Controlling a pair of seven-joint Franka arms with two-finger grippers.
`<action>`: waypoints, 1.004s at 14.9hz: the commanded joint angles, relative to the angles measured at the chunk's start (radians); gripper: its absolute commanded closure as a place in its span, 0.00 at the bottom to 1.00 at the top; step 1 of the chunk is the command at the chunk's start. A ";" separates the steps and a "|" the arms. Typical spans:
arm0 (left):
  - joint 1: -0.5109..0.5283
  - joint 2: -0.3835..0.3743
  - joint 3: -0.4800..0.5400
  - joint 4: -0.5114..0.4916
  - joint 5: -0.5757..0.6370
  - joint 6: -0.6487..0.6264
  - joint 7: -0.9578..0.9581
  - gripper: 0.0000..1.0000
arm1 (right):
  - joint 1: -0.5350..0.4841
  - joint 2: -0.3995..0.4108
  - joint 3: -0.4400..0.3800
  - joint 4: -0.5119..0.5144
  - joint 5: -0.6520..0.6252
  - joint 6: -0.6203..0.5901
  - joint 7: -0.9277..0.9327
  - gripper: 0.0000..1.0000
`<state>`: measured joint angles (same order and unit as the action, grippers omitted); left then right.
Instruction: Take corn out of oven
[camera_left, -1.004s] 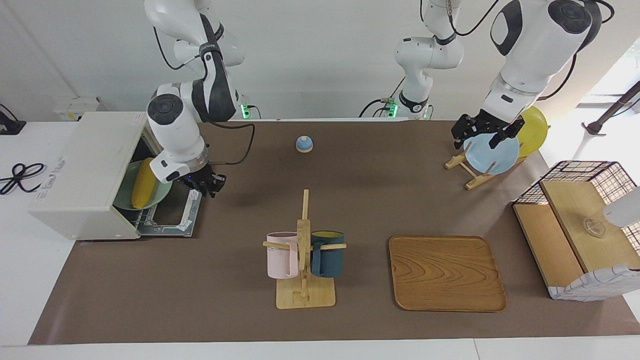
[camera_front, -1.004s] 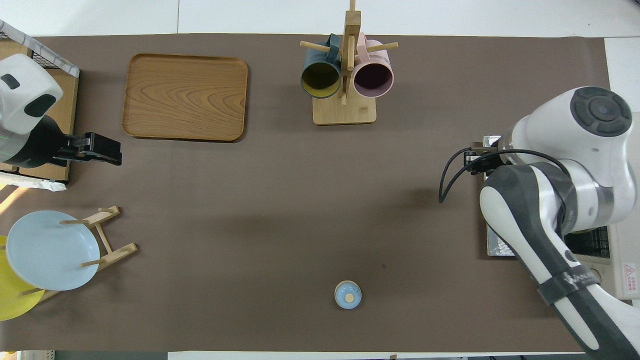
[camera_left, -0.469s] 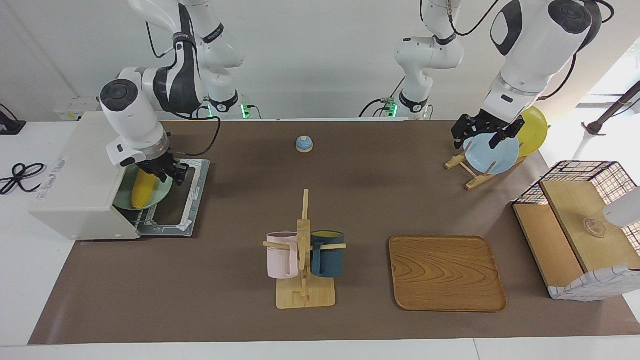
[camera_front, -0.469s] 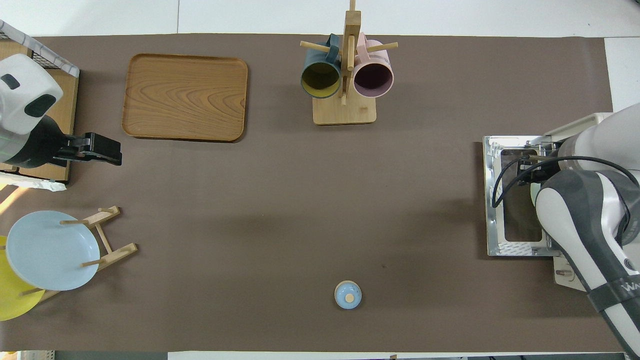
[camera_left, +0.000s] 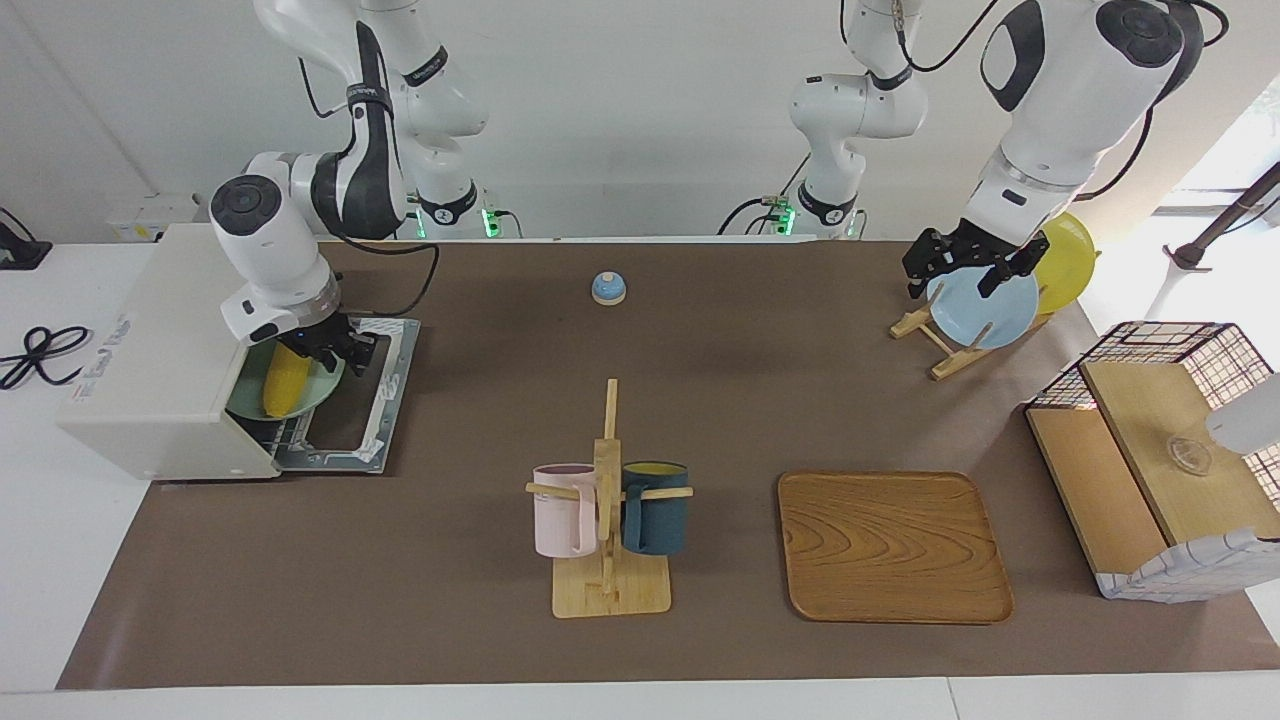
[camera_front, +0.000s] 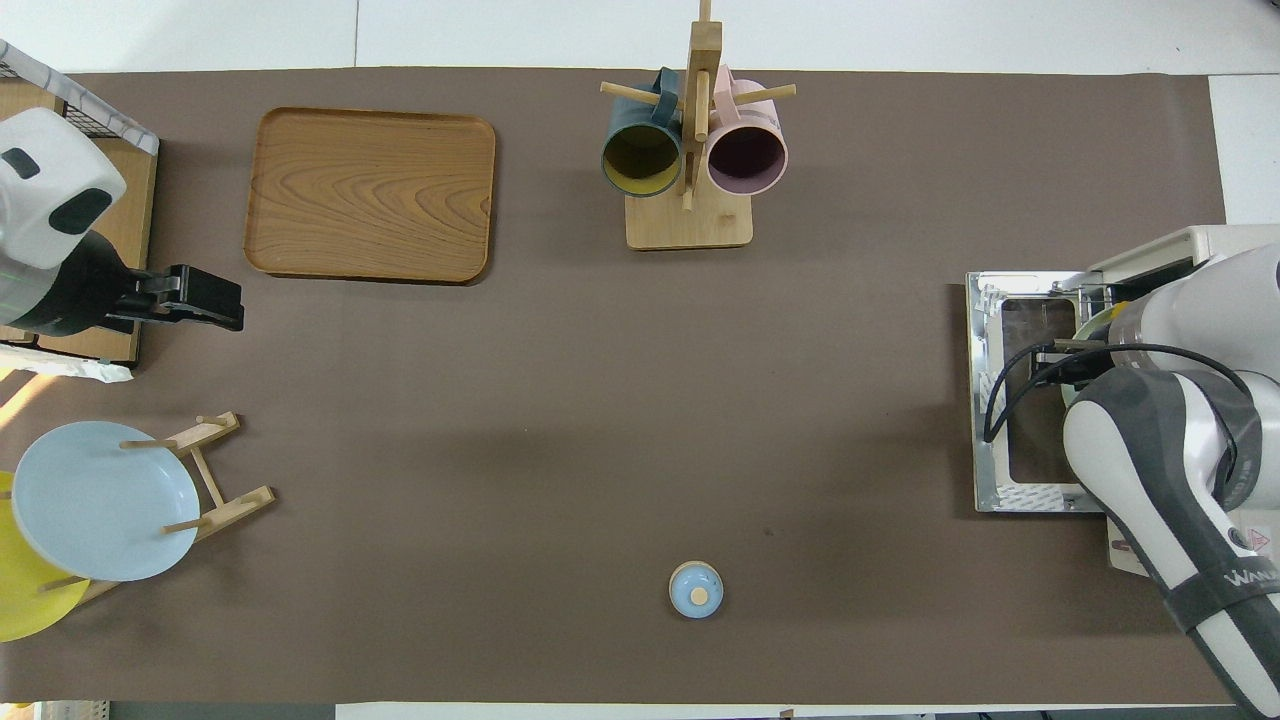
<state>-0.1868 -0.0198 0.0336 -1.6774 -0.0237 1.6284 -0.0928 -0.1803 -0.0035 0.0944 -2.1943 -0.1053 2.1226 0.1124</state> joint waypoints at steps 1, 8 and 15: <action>0.013 -0.011 -0.004 -0.001 -0.008 -0.012 0.008 0.00 | -0.014 -0.055 0.008 -0.084 -0.013 0.062 -0.022 0.56; 0.013 -0.011 -0.004 0.001 -0.008 -0.012 0.008 0.00 | -0.048 -0.043 0.008 -0.102 -0.016 0.076 -0.158 1.00; 0.013 -0.011 -0.004 0.001 -0.008 -0.012 0.007 0.00 | 0.204 0.020 0.014 0.098 -0.076 -0.130 0.001 1.00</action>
<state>-0.1868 -0.0198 0.0336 -1.6774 -0.0237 1.6284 -0.0928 -0.0782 -0.0308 0.1022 -2.1907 -0.1567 2.0723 0.0171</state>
